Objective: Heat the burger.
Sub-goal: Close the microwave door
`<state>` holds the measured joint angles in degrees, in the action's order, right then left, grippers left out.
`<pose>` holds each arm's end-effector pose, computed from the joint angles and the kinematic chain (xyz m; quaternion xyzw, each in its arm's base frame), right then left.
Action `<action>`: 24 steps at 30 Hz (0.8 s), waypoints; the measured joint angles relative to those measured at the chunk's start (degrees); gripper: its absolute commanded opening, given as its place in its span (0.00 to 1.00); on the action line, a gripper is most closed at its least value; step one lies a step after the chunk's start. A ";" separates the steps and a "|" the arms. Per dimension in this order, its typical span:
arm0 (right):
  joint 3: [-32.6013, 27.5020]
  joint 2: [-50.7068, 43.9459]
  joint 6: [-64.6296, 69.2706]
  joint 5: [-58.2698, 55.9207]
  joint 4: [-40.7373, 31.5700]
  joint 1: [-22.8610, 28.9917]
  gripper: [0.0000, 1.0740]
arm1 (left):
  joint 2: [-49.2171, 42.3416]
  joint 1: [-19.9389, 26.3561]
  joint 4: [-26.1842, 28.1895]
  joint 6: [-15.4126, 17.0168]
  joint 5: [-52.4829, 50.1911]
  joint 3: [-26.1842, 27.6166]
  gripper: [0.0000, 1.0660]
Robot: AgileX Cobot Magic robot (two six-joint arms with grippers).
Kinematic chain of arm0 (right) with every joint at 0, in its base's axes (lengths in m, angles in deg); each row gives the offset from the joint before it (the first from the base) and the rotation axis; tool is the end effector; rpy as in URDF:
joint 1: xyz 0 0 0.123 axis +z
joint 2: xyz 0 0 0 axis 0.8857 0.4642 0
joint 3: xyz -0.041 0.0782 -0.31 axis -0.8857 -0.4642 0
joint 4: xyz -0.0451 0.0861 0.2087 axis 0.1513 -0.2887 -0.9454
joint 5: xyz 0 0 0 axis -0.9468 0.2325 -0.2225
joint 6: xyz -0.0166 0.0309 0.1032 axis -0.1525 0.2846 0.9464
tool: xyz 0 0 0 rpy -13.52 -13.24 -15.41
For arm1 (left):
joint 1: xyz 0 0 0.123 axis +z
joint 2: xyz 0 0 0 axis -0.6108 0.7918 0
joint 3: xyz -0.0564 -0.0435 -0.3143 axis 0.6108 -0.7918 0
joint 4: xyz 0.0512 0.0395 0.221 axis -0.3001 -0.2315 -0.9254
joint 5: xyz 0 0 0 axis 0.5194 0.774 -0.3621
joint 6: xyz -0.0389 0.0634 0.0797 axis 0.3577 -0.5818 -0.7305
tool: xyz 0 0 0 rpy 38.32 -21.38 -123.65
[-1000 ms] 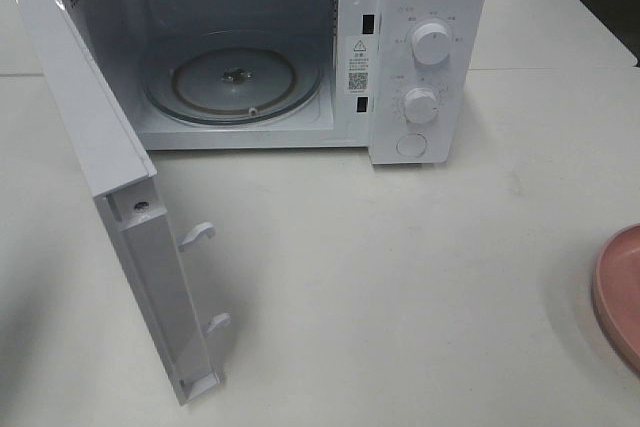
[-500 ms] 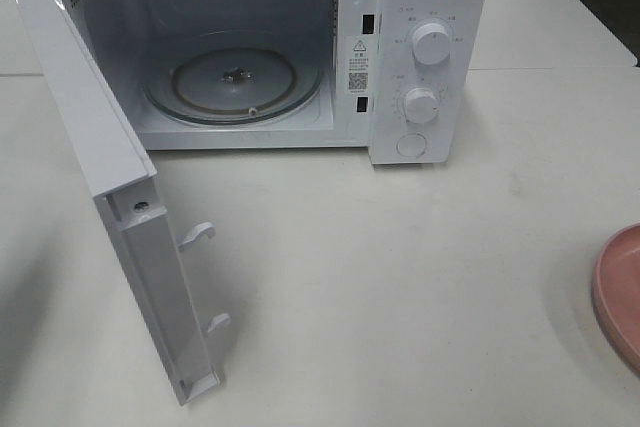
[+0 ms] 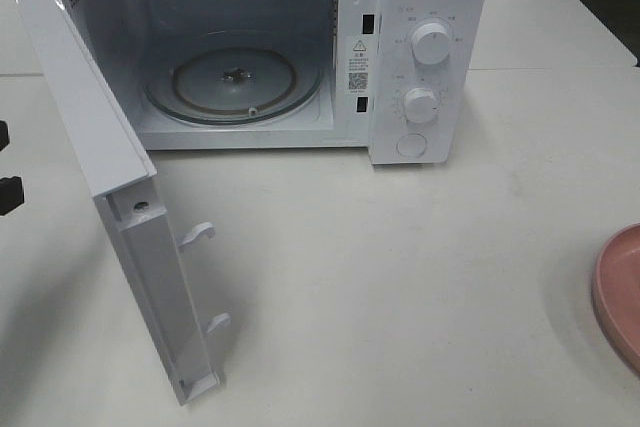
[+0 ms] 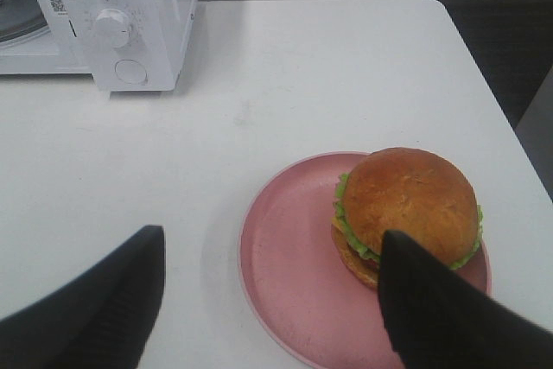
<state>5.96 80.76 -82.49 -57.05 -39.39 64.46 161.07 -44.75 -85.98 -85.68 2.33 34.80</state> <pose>-0.0439 -0.0074 0.2662 0.0279 0.8334 0.0066 0.5520 0.2050 -0.0426 0.2301 0.1350 0.7878 -0.0699 0.5968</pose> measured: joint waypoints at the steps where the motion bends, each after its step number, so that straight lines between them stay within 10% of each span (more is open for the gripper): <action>1: 0.00 0.00 0.00 0.00 0.00 0.00 0.64 | 1.55 0.00 -1.20 1.20 -2.41 0.00 0.00; 24: 0.00 0.00 0.00 0.00 0.00 0.00 0.64 | 12.49 -2.98 -3.09 6.19 -9.68 4.76 0.00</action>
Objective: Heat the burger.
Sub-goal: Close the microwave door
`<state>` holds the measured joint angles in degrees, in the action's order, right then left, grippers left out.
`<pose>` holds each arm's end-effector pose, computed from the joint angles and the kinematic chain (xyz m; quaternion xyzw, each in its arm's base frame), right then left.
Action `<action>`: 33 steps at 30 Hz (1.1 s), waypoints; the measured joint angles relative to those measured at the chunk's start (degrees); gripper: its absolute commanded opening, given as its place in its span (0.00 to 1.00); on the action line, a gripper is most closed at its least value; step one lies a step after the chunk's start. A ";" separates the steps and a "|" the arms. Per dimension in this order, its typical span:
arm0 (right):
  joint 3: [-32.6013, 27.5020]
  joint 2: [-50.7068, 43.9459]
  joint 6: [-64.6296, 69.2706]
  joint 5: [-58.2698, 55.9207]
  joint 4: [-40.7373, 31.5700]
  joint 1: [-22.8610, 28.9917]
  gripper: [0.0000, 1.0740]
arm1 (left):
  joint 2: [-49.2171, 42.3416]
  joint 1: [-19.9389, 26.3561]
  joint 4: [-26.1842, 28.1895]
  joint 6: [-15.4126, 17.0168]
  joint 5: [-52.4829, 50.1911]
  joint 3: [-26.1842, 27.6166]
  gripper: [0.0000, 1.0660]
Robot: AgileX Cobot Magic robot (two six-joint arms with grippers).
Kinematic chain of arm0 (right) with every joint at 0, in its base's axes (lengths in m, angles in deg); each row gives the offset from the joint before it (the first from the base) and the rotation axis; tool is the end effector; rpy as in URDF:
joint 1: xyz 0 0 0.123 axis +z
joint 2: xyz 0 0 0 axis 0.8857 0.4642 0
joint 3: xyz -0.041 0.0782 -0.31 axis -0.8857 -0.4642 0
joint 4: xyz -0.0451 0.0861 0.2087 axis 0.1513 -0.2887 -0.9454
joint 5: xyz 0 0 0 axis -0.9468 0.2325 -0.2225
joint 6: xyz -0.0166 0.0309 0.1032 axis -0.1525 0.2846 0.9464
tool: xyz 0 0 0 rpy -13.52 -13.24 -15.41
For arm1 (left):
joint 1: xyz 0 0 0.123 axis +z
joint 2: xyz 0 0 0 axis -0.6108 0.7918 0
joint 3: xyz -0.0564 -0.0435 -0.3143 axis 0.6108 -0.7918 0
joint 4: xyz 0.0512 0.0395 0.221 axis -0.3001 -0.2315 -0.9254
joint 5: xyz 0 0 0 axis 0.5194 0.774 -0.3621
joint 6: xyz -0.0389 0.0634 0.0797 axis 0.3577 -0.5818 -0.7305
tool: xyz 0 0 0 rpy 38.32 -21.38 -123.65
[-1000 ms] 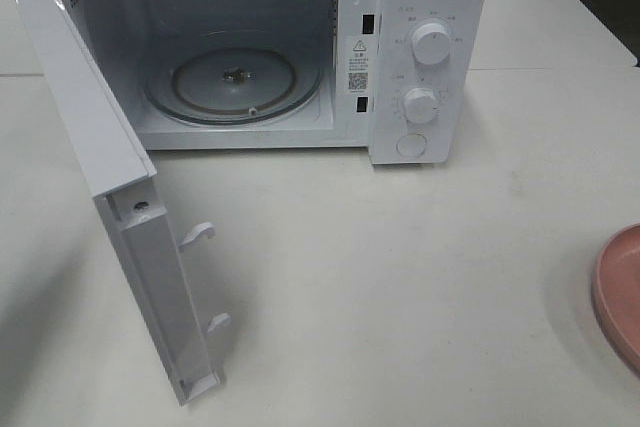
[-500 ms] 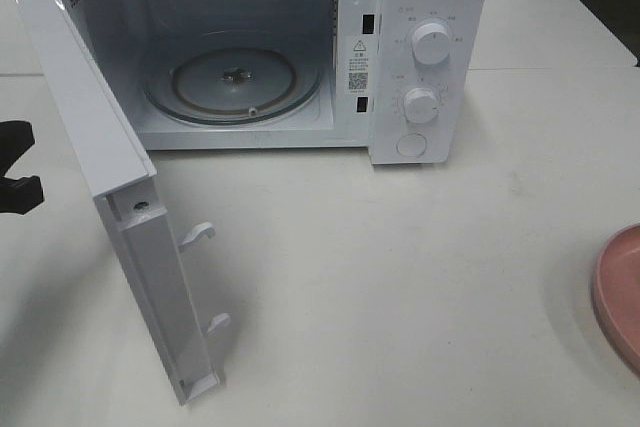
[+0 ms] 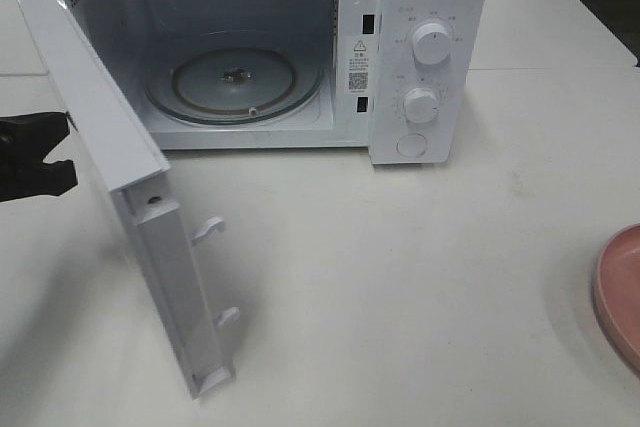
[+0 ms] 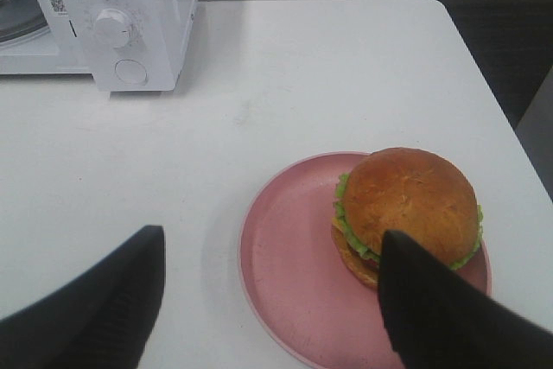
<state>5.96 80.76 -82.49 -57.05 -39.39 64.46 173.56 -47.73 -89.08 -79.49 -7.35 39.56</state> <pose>-0.0439 -0.0074 0.2662 0.0279 0.8334 0.0066 0.5520 0.2442 -0.0681 0.2161 0.1358 0.7783 -0.1428 0.5962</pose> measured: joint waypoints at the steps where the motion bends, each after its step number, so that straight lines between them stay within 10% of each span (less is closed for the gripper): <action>1: 0.00 0.00 0.00 0.00 -0.06 0.00 0.64 | 0.80 -1.72 1.72 -0.52 0.00 0.52 0.00; 33: 0.00 0.00 0.00 0.00 0.00 0.00 0.63 | 13.92 -23.78 23.38 -6.30 5.44 22.12 0.00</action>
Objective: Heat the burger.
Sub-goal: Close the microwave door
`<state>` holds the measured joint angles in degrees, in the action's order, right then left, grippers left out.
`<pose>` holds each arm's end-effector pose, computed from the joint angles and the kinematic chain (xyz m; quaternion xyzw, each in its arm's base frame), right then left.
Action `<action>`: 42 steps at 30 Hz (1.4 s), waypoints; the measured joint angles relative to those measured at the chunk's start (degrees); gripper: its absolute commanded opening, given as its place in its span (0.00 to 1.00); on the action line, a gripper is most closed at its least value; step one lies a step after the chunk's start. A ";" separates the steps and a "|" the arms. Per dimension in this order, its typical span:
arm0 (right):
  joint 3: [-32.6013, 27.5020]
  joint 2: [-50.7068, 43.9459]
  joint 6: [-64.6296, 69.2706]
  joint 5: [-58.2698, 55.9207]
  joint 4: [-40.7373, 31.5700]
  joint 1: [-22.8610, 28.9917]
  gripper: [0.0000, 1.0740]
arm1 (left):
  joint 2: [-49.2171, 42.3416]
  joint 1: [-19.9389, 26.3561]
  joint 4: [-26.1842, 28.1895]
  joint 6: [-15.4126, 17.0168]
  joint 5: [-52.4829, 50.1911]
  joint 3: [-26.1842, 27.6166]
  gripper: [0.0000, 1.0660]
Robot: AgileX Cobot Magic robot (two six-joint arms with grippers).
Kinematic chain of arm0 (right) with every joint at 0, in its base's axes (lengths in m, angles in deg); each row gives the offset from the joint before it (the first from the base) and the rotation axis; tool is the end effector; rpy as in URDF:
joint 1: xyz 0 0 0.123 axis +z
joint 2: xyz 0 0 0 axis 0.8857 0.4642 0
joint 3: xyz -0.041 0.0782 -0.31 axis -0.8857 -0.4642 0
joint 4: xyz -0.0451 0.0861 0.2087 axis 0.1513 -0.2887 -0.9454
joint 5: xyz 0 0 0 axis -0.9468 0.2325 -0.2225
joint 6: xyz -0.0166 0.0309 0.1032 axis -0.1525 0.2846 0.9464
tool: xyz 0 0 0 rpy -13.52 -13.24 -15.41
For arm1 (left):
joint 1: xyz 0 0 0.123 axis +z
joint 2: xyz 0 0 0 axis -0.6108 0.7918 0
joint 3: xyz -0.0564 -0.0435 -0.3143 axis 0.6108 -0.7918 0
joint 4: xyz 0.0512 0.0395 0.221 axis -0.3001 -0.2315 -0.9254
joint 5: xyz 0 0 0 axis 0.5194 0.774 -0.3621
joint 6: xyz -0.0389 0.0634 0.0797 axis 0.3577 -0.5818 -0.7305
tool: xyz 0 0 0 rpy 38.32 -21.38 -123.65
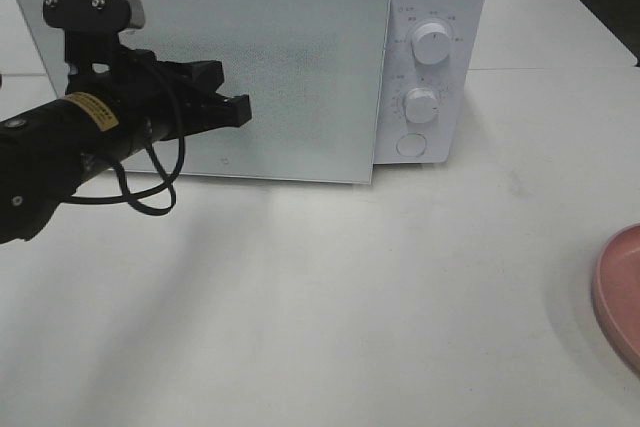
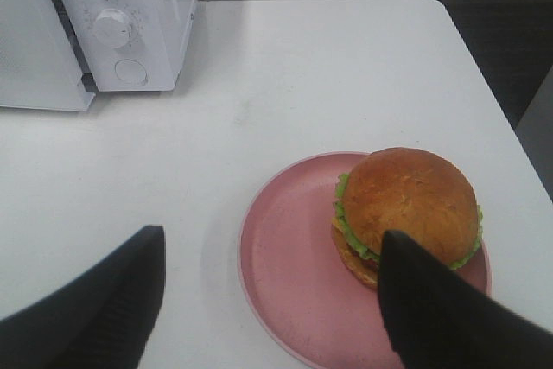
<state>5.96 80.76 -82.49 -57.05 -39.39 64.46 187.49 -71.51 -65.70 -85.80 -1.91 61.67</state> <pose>-0.0439 -0.0074 0.2662 0.0279 0.8334 0.0066 0.5520 0.3040 -0.1921 0.2226 0.1392 0.7593 -0.1981 0.6040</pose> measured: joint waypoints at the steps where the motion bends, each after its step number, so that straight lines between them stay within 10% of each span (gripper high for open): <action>1: 0.00 0.00 0.00 0.00 0.00 0.00 0.63 | 0.52 -0.34 0.40 -0.34 0.29 0.97 0.00; 22: 0.00 0.00 0.00 0.00 0.00 0.00 0.63 | 10.08 -2.52 0.97 -2.69 10.94 18.85 0.00; 42: 0.00 0.00 0.00 0.00 -0.06 0.00 0.63 | 4.98 -5.73 4.87 -9.51 21.77 19.42 0.00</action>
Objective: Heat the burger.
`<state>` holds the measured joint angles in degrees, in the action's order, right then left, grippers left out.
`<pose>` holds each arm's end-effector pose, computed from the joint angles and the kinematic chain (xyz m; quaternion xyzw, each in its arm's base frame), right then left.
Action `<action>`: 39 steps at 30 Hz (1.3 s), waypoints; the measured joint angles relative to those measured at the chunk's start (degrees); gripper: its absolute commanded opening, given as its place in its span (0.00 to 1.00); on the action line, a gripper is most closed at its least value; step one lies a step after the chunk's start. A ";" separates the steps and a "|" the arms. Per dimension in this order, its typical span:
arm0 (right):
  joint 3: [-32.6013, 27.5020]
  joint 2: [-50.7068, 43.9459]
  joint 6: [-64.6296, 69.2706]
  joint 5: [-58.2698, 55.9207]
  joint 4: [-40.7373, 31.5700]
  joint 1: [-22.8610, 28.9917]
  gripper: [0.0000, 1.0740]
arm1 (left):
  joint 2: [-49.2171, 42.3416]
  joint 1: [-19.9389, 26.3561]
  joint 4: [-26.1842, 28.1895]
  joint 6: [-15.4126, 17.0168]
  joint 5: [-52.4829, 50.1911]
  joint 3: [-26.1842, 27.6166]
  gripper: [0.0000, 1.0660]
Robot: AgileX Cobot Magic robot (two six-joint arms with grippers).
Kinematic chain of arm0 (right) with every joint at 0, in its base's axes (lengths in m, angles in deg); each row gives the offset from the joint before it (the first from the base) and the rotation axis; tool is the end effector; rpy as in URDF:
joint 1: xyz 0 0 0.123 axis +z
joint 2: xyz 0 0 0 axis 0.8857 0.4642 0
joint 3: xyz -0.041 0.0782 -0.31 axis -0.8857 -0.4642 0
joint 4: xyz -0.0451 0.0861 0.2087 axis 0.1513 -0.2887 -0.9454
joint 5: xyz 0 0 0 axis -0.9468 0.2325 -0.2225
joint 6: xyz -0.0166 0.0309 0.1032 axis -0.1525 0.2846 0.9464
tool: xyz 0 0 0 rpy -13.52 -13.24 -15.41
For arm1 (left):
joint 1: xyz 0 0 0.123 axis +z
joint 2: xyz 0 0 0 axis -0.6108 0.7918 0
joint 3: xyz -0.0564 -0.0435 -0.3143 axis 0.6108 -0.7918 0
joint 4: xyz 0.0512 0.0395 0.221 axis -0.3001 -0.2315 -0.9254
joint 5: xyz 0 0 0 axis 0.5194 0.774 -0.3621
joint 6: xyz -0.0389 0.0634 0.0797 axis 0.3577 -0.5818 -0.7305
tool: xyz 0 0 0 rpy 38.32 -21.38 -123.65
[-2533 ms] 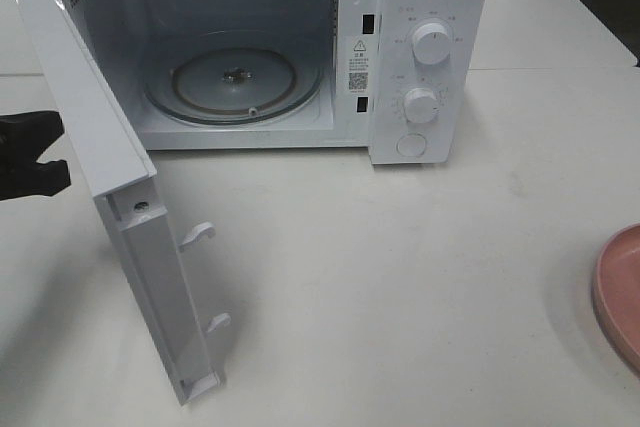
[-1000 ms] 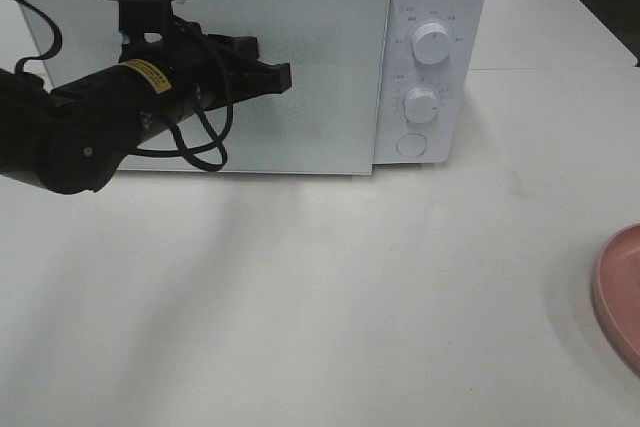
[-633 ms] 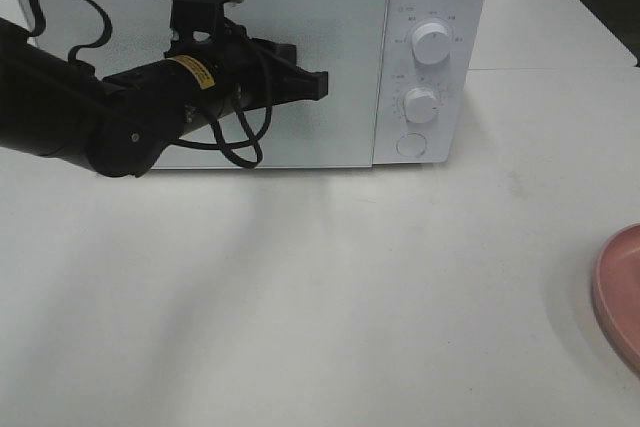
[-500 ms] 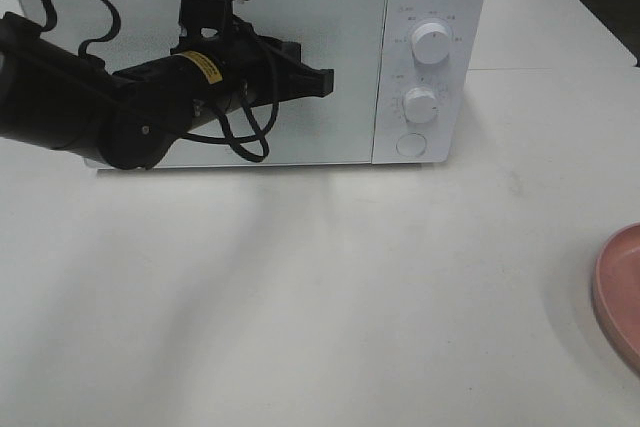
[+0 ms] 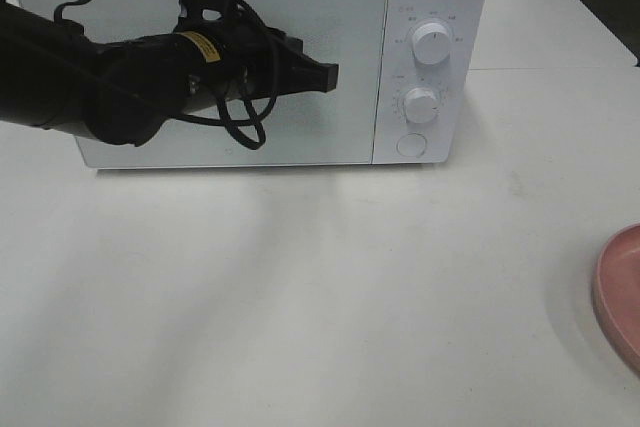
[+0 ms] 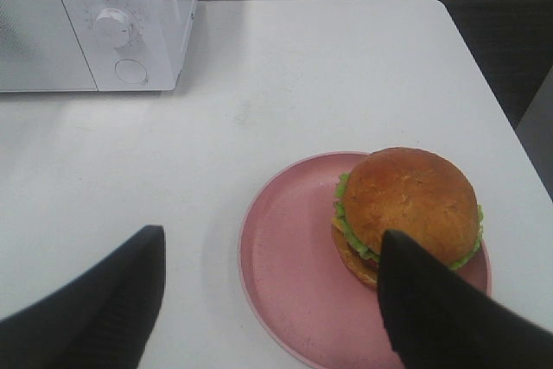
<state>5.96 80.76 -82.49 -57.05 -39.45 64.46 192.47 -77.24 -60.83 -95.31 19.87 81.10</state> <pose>-0.0439 -0.0073 0.2662 0.0279 0.8334 0.0071 0.5520 0.3317 -0.2618 0.2388 0.2146 0.7833 -0.1887 0.5520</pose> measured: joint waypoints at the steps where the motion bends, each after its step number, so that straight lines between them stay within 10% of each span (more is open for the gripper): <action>1: 0.00 0.00 0.00 0.00 0.00 0.00 0.63 | -0.86 -0.69 0.00 -0.29 0.63 -0.92 0.00; 5: 0.00 0.00 0.00 0.00 0.00 0.00 0.63 | -3.84 -2.64 0.40 -0.74 5.44 -4.58 0.13; 7: 0.00 0.00 0.00 0.00 0.00 0.00 0.63 | -6.19 -2.81 0.80 -0.52 13.41 -6.02 0.47; 9: 0.00 0.00 0.00 0.00 0.00 0.00 0.63 | -6.93 -2.81 0.86 -0.17 16.73 -6.13 0.59; 10: 0.00 0.00 0.00 0.00 0.00 0.00 0.63 | -8.19 -2.81 1.03 0.40 22.98 -6.30 0.86; 12: 0.00 0.00 0.00 0.00 0.00 0.00 0.63 | -8.71 -2.81 1.03 0.69 25.84 -6.30 0.97; 27: 0.00 0.00 0.00 0.00 0.00 0.00 0.63 | -24.01 -2.35 -5.96 2.41 64.23 -6.36 0.94; 39: 0.00 0.00 0.00 0.00 0.00 0.00 0.63 | -36.33 19.37 -8.02 4.81 80.33 -6.36 0.94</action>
<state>5.96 80.76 -82.49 -57.05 -39.45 64.46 156.15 -57.87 -68.85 -90.49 100.19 74.74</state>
